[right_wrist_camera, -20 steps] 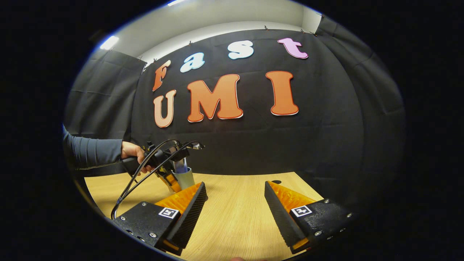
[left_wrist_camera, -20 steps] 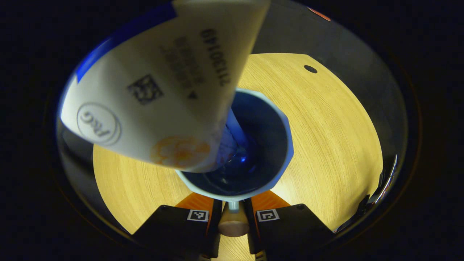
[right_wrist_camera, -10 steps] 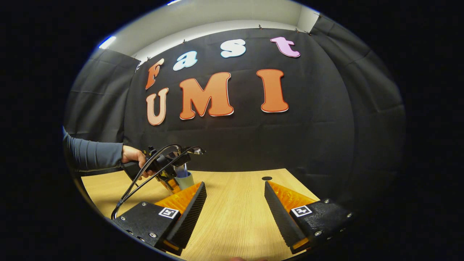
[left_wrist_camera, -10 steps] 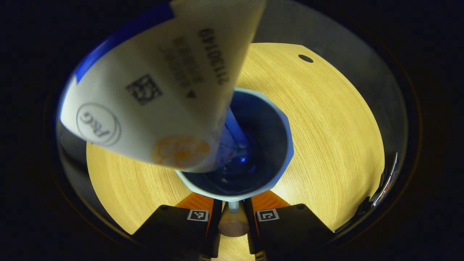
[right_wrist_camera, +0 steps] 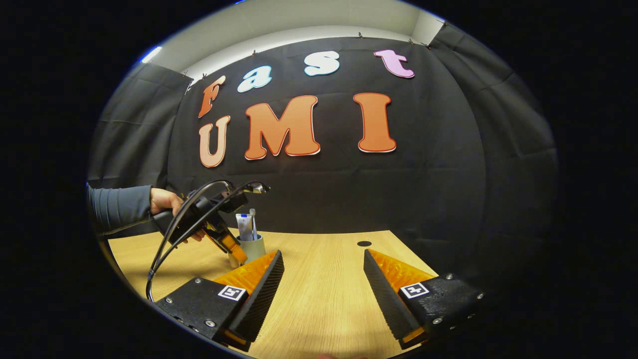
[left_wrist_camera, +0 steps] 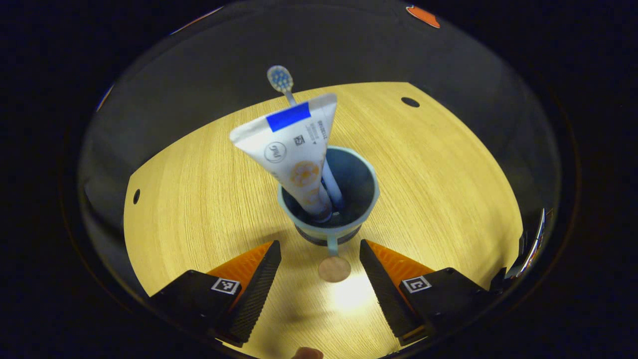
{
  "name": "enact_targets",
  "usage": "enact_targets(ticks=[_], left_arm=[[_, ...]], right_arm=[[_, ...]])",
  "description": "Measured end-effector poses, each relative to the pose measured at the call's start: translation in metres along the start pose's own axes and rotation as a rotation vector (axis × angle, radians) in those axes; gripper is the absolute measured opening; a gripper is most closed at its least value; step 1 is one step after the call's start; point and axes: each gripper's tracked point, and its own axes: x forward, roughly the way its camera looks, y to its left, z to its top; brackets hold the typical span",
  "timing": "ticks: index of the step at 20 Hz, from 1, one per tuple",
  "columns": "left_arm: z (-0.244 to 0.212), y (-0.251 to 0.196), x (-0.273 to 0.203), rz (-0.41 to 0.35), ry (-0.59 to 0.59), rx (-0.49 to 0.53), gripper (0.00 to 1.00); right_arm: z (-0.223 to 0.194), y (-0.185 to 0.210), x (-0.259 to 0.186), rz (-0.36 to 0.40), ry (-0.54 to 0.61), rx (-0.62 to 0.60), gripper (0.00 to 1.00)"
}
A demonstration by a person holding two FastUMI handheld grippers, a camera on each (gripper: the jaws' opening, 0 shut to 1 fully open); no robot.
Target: Put the toothbrush and toothpaste on the desktop into the cup, then pick up the cup and place it on the coaster on the desktop.
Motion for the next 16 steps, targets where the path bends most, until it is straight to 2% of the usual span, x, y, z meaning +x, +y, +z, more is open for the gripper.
enact_targets(ticks=[1,2,4,5,6,7,9,10,12,15,16], left_arm=[[-0.013,0.026,-0.028,-0.025,-0.031,-0.017,1.0],[-0.028,0.07,-0.066,-0.035,-0.061,-0.032,1.0],[-0.083,0.161,-0.196,-0.025,-0.14,-0.042,1.0],[-0.098,0.196,-0.253,-0.008,-0.186,-0.034,1.0],[-0.112,0.231,-0.304,0.02,-0.236,-0.022,1.0],[-0.109,0.242,-0.325,0.048,-0.289,-0.008,1.0],[-0.128,0.272,-0.413,0.081,-0.396,-0.003,1.0],[-0.119,0.246,-0.404,0.086,-0.445,-0.018,1.0],[-0.138,0.283,-0.459,0.108,-0.557,-0.047,1.0],[-0.154,0.317,-0.527,0.218,-0.736,-0.048,1.0],[-0.159,0.322,-0.549,0.232,-0.806,-0.048,1.0]], right_arm=[[0.003,0.001,0.001,-0.01,-0.005,-0.013,0.97],[0.008,-0.004,0.003,-0.037,-0.018,-0.033,0.97],[0.018,-0.008,0.005,-0.078,-0.04,-0.064,0.97],[0.022,-0.007,0.006,-0.084,-0.046,-0.064,1.0],[0.024,-0.003,0.006,-0.083,-0.049,-0.057,0.97],[0.027,0.001,0.007,-0.08,-0.055,-0.048,0.97],[0.034,0.011,0.011,-0.07,-0.07,-0.039,0.97],[0.038,0.016,0.012,-0.07,-0.083,-0.038,0.97],[0.049,0.029,0.016,-0.06,-0.117,-0.038,0.97],[0.064,0.058,0.019,-0.019,-0.167,-0.035,0.96],[0.068,0.067,0.021,-0.011,-0.177,-0.037,0.96]])
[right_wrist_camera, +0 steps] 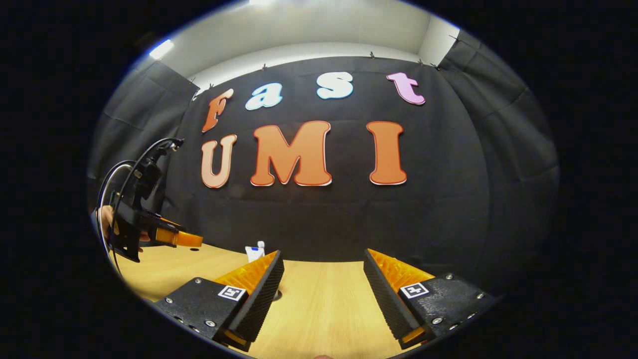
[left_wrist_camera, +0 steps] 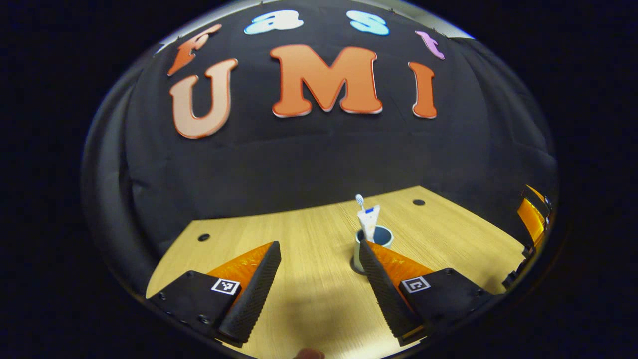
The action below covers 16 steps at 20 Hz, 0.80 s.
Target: Put the toothbrush and toothpaste on the desktop into the cup, then pick up the cup and place it on the coaster on the desktop.
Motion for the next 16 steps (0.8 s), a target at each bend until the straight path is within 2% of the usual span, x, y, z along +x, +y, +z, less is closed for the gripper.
enact_targets(ticks=[4,6,9,12,16], left_arm=[[0.011,0.002,-0.032,0.045,-0.215,-0.037,1.0],[0.015,0.002,-0.046,0.08,-0.309,-0.029,1.0],[0.024,0.005,-0.072,0.076,-0.417,-0.032,1.0],[0.026,0.005,-0.095,0.074,-0.462,-0.053,1.0],[0.017,0.004,-0.09,0.084,-0.467,-0.066,1.0]], right_arm=[[0.011,0.035,0.003,0.012,-0.019,-0.049,0.97],[0.014,0.058,0.001,0.048,-0.03,-0.067,0.96],[0.017,0.086,0.002,0.094,-0.041,-0.079,0.96],[0.017,0.102,0.002,0.111,-0.05,-0.077,0.97],[0.015,0.108,0.001,0.109,-0.055,-0.07,0.99]])
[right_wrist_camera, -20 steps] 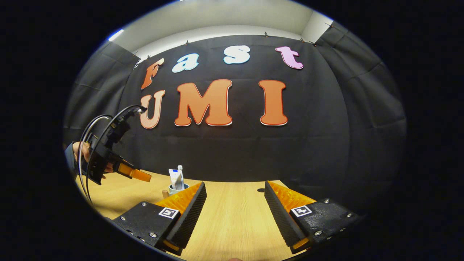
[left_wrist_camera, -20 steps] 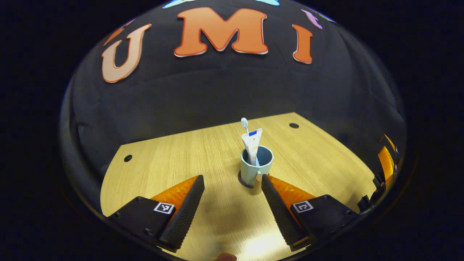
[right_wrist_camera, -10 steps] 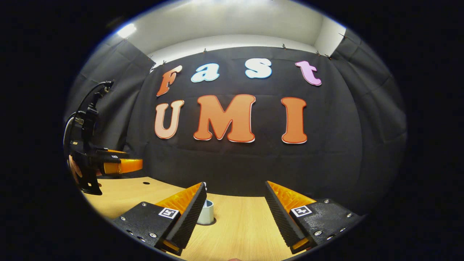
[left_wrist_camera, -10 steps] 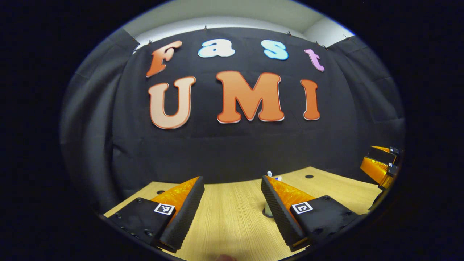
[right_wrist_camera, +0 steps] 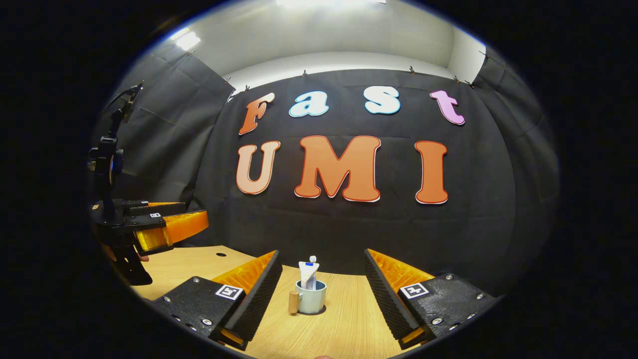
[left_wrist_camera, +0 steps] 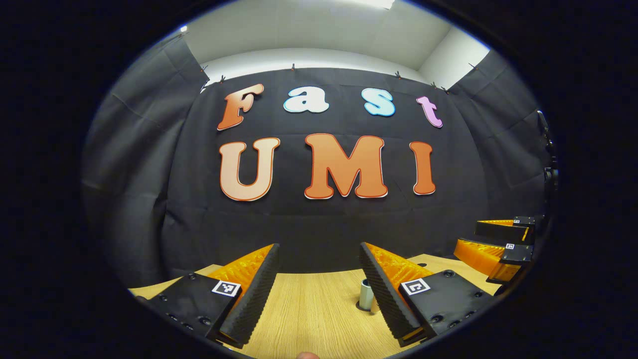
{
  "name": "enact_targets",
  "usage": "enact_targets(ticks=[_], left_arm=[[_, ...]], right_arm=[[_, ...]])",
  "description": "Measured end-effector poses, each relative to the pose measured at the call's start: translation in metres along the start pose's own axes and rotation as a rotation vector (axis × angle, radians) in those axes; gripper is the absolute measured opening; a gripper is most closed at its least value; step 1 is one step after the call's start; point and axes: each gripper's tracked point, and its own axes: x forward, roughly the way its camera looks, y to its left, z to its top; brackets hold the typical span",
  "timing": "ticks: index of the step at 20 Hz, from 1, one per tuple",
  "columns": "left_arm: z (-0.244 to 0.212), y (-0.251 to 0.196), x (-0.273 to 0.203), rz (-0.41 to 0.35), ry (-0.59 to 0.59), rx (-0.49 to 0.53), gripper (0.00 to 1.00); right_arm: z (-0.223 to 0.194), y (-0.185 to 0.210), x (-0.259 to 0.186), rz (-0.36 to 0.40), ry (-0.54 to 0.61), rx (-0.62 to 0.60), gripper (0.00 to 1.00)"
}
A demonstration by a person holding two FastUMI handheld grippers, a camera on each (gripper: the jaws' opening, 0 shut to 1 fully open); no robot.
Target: Put the toothbrush and toothpaste on the desktop into the cup, then pick up the cup and place it on the coaster on the desktop.
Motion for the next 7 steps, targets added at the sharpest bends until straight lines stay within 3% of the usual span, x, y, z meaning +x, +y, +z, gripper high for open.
enact_targets(ticks=[7], left_arm=[[-0.0075,0.0097,-0.0043,0.044,-0.001,0.025,1.0]], right_arm=[[0.001,-0.0084,-0.0002,-0.022,-0.01,0.007,0.99]])
